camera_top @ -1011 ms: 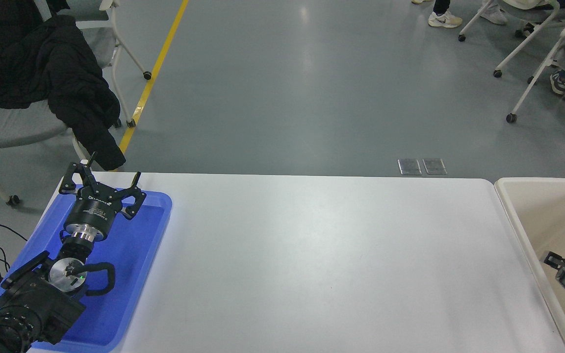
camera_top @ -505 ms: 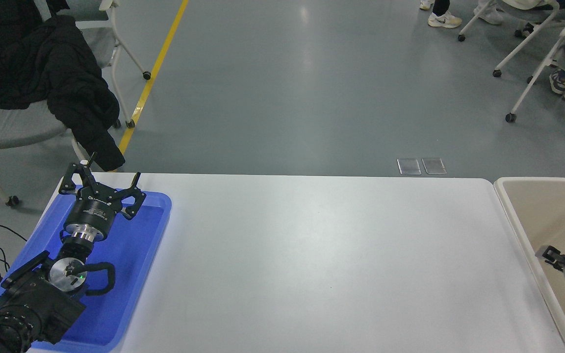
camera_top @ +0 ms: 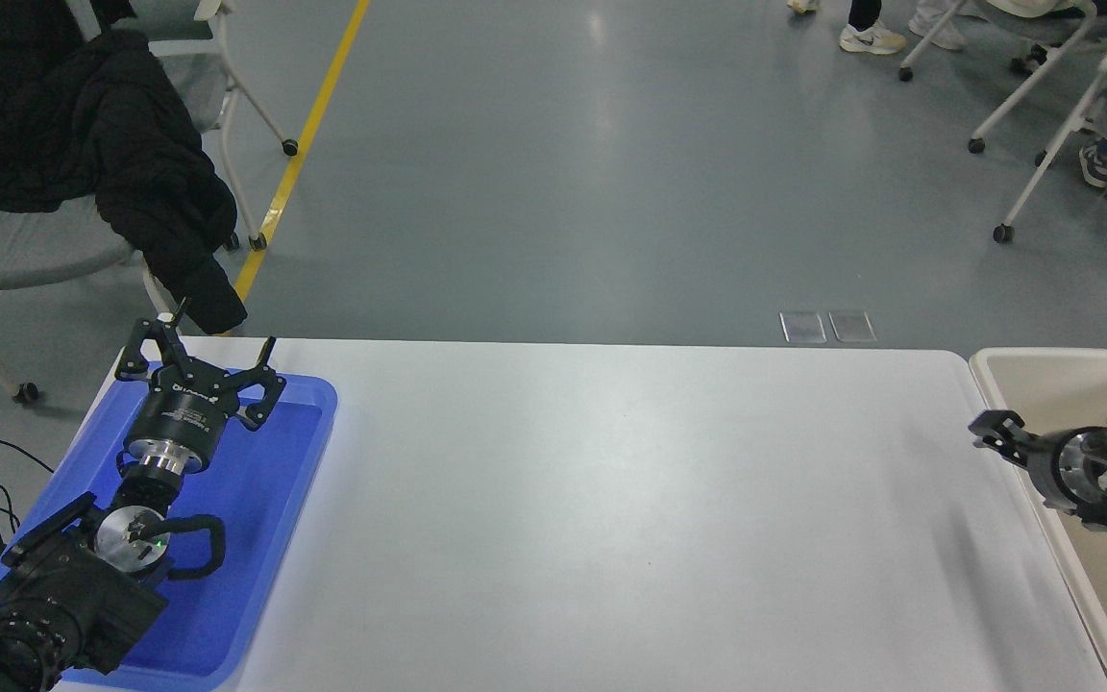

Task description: Pick up paper ball place in dustbin

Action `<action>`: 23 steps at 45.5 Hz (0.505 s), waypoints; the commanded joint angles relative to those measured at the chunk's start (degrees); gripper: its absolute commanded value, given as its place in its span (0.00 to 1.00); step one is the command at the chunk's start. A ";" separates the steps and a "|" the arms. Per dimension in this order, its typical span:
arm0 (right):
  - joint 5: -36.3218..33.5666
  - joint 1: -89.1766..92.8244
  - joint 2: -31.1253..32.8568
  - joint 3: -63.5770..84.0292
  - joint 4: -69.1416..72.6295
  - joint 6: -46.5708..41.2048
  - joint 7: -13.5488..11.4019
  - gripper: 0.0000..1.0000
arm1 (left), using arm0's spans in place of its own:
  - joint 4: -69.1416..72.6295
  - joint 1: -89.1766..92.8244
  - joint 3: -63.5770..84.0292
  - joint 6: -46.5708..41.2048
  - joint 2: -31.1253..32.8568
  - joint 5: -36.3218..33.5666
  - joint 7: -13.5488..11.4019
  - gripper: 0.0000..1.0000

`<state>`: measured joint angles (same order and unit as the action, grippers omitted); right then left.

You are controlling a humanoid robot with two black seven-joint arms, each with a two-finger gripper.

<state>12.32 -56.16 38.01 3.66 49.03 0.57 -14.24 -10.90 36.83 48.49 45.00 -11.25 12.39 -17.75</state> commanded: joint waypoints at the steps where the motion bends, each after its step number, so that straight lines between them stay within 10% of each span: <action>1: -10.82 4.30 -1.97 -16.83 0.98 4.18 2.02 1.00 | 0.00 0.00 0.03 0.00 0.00 0.00 0.00 1.00; 23: -17.33 20.12 -19.46 -46.45 -5.78 10.33 24.69 1.00 | 0.00 0.00 0.03 0.00 0.00 0.09 0.00 1.00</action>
<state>-2.38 -42.41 27.72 -28.88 48.25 9.31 -0.14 -10.90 36.83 48.52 45.00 -11.25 12.41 -17.76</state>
